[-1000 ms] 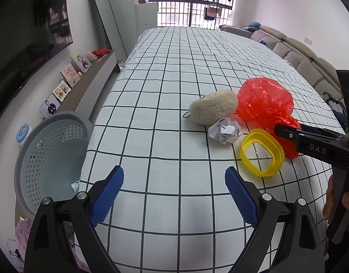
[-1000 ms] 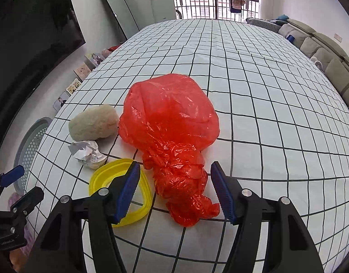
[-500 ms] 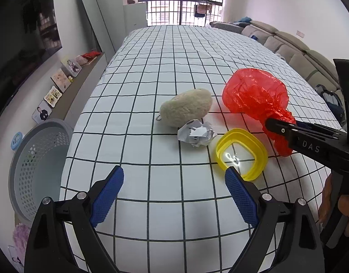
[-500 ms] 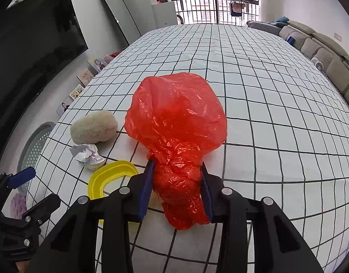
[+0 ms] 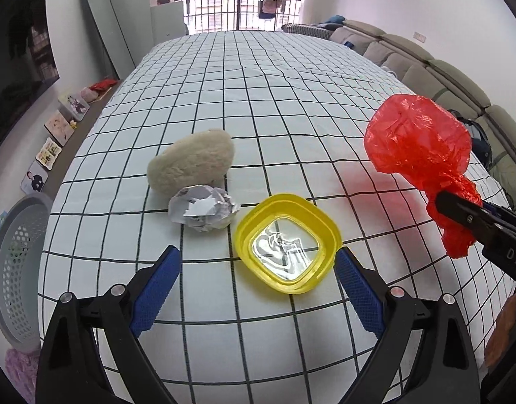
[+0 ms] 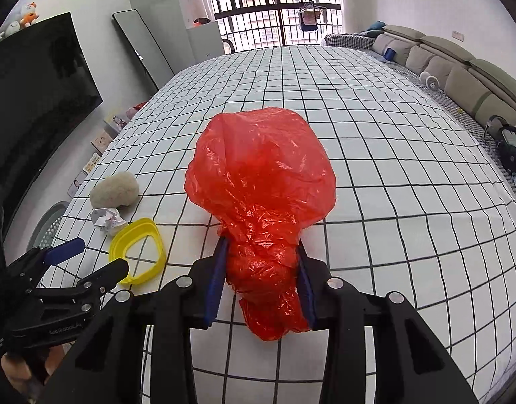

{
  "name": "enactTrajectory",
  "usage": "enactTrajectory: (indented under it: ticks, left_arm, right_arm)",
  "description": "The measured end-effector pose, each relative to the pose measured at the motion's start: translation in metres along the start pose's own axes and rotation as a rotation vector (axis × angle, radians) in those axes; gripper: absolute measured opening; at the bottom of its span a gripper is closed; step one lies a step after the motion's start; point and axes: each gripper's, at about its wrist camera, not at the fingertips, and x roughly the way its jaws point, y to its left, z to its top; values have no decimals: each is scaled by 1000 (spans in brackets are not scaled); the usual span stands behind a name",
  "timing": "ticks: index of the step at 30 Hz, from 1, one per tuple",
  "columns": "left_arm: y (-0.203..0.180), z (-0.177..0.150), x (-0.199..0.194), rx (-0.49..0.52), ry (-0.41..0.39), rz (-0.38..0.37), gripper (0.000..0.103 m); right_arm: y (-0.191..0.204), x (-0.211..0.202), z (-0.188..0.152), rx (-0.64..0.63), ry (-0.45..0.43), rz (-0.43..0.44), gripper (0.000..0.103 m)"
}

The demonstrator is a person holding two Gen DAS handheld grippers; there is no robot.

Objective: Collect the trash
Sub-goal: 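Grasp the red plastic bag with the right tool while the left tool grasps the yellow ring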

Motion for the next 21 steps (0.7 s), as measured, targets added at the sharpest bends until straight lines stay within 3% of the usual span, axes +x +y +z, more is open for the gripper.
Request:
enactTrajectory:
  ticks: [16,19,21]
  left_arm:
    - [-21,10,39,27,65,3,91]
    - [-21,10,39,38,55,15,78]
    - [-20,8,36,40,45,5,76]
  right_arm:
    - [-12,0,-15,55,5,24,36]
    - [-11,1,-17,63,6,29,36]
    - [-11,0,-17,65,8,34,36]
